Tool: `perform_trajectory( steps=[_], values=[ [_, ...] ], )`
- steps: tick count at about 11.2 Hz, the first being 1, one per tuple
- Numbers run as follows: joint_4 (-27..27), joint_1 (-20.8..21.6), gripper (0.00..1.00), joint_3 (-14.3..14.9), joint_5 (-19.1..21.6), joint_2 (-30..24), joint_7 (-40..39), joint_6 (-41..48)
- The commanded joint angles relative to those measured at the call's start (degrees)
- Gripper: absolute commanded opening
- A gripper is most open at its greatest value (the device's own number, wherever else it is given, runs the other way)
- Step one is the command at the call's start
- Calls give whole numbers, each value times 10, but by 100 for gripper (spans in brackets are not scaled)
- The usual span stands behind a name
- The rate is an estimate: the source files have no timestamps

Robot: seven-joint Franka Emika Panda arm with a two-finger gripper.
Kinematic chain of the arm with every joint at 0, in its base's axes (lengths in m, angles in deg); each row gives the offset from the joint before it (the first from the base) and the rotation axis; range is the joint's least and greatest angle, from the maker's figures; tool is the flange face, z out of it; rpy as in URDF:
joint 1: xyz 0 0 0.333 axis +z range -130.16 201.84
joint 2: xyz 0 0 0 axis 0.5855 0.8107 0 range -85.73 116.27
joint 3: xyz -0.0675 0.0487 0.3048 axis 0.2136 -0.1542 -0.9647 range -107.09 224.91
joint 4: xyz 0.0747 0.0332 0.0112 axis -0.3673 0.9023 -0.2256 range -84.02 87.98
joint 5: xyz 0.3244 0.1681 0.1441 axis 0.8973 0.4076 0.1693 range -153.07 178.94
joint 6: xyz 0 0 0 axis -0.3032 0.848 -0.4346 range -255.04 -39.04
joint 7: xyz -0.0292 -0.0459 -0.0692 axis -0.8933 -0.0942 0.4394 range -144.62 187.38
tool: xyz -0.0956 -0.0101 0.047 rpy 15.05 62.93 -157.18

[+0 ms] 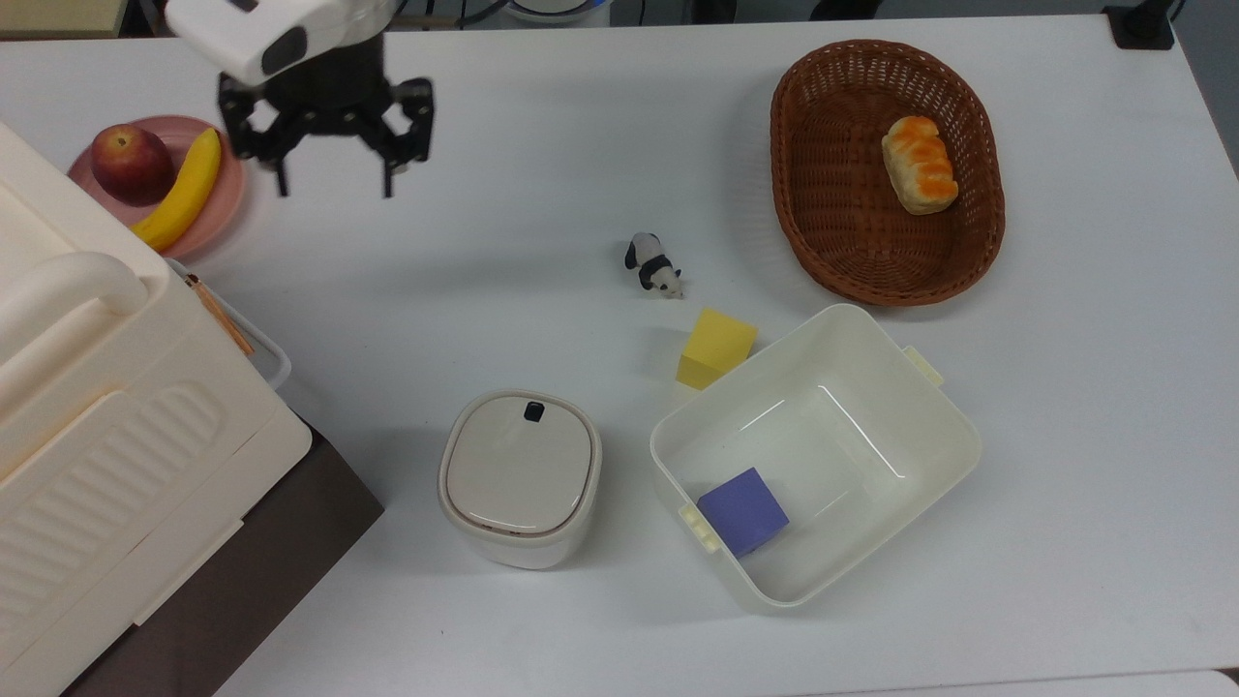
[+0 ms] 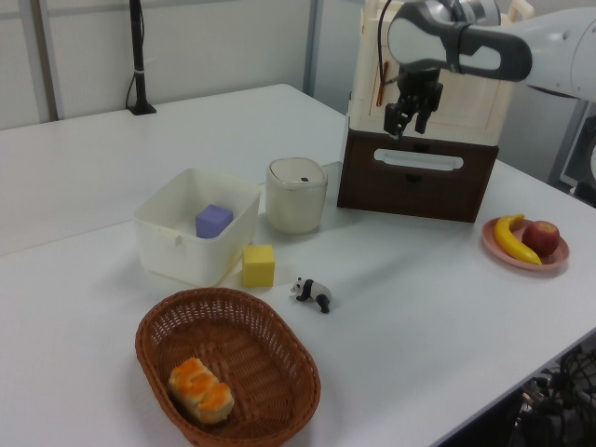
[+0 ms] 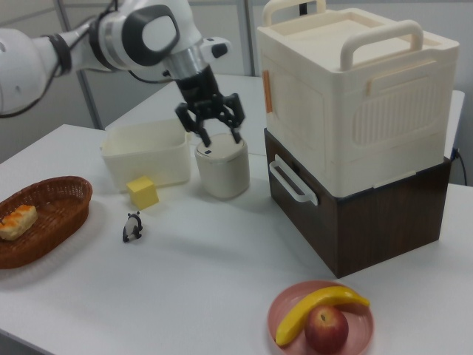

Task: Slide the drawer open
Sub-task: 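Move the open gripper down to the white handle of the brown drawer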

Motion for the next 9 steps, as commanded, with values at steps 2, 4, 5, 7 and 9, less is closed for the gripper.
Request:
perform_trajectory(
  steps=[2, 4, 5, 7, 9],
  values=[
    [5, -10, 79, 2, -77, 70, -31, -116],
    [5, -19, 79, 2, -83, 107, -31, -179],
    [7, -18, 79, 2, -94, 118, -30, -197],
    [7, -18, 78, 2, -117, 129, -33, -216],
    [11, -16, 78, 0, -134, 133, -58, -224]
  ],
)
